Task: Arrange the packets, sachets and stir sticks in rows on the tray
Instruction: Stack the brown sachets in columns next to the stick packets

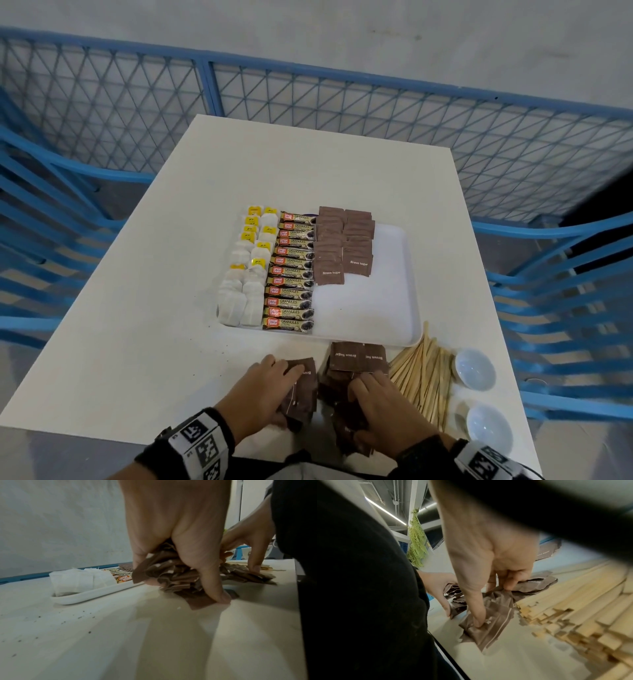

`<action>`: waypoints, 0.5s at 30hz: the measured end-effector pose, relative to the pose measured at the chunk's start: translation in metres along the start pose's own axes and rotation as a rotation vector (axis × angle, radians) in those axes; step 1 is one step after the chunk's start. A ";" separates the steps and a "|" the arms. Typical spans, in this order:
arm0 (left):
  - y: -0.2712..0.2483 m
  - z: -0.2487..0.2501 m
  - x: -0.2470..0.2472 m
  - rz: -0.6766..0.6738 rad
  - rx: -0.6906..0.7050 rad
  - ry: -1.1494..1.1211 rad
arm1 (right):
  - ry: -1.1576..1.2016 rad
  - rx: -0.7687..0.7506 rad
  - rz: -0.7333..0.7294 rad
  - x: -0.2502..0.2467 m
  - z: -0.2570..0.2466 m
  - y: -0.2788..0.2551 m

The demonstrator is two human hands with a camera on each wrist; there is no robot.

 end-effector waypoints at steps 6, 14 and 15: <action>-0.001 -0.002 0.002 0.085 0.063 -0.063 | 0.021 -0.055 -0.025 -0.005 -0.003 0.001; 0.011 0.013 -0.004 0.096 0.029 0.133 | 0.259 -0.069 0.013 -0.018 0.005 0.006; 0.013 0.014 -0.005 0.104 0.029 0.124 | 0.305 -0.061 0.030 -0.022 0.006 0.007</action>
Point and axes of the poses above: each hand's wrist, its own y-axis towards the middle knuckle, its own x-axis out of the palm, z = x × y, the point moved 1 cm from there along y, towards the middle knuckle, and after that the axes turned 5 degrees about -y, right-handed, at the moved point
